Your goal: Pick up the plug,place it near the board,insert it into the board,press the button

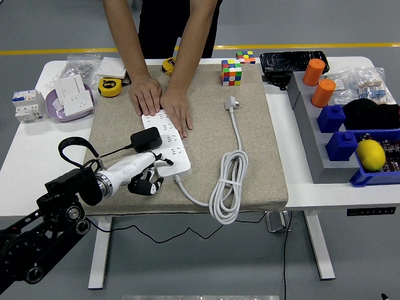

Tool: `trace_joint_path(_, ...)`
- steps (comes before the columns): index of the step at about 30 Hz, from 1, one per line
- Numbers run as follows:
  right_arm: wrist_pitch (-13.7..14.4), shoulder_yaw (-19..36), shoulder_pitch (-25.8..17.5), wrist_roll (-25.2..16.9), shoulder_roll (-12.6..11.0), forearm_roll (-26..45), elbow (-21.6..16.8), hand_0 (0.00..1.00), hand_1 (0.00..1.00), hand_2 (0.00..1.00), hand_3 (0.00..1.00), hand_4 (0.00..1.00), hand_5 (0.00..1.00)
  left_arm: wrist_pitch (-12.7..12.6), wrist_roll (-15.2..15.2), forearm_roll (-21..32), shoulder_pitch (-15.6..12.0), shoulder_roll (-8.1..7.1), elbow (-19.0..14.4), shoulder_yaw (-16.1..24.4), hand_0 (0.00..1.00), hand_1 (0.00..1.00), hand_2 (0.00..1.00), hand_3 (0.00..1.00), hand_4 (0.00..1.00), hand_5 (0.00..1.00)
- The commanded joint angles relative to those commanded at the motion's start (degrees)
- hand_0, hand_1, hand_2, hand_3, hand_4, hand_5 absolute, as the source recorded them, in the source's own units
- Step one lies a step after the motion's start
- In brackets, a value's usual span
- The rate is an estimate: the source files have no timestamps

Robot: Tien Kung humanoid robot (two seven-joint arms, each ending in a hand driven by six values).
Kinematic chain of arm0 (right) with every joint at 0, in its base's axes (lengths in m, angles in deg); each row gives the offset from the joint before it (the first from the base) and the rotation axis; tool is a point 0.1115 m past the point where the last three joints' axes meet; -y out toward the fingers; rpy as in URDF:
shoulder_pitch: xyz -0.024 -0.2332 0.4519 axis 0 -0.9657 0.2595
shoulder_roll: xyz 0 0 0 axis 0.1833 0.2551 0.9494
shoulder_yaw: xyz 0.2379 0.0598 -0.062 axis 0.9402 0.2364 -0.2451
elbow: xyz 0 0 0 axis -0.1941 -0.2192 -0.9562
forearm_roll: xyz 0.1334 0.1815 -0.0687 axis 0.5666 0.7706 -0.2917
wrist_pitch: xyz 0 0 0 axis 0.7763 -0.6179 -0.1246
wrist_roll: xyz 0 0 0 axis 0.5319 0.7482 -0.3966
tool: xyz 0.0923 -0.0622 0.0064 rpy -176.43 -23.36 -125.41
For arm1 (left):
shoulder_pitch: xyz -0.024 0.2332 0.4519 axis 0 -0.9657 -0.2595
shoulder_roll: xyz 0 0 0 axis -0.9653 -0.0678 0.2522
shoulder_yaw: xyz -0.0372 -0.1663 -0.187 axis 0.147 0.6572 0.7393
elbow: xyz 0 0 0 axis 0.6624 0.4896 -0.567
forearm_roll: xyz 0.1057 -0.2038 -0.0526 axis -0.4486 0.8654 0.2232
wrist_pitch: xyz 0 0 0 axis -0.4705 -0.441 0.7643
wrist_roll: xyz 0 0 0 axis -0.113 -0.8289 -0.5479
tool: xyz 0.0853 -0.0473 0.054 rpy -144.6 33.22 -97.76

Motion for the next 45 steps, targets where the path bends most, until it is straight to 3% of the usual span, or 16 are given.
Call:
trace_joint_path(12, -0.03, -0.17, -0.02, 0.03, -0.03, 0.05, 0.00, 0.877, 0.785, 0.766, 0.789, 0.998, 0.913, -0.54, -0.97, 0.87, 0.23, 0.35, 1.98, -0.51, 0.114, 0.017, 0.147, 0.781, 0.445, 0.002)
trace_joint_path(30, -0.05, -0.34, 0.18, 0.00, -0.08, 0.28, 0.00, 0.877, 0.785, 0.766, 0.790, 0.998, 0.914, -0.54, -0.98, -0.21, 0.94, 1.12, 2.38, -0.54, 0.109, 0.018, 0.148, 0.757, 0.444, 0.002)
trace_joint_path(40, -0.03, -0.23, 0.16, 0.01, 0.01, 0.31, 0.00, 0.877, 0.785, 0.766, 0.790, 0.998, 0.914, -0.69, -1.54, 0.23, 0.15, 0.50, -2.70, 2.34, 0.109, 0.018, 0.148, 0.759, 0.443, 0.002)
trace_joint_path(41, -0.03, -0.21, 0.17, 0.01, 0.02, 0.31, 0.00, 0.877, 0.785, 0.765, 0.790, 0.998, 0.915, -0.90, -1.89, 0.76, 0.14, 0.51, -3.35, 2.93, 0.128, 0.044, 0.189, 0.760, 0.460, 0.002)
trace_joint_path(45, -0.04, -0.30, 0.21, -0.02, 0.05, 0.36, 0.00, 0.877, 0.785, 0.765, 0.790, 0.998, 0.915, -4.70, -6.00, 4.16, 0.81, 0.87, -3.74, 5.56, 0.128, 0.044, 0.189, 0.760, 0.460, 0.002)
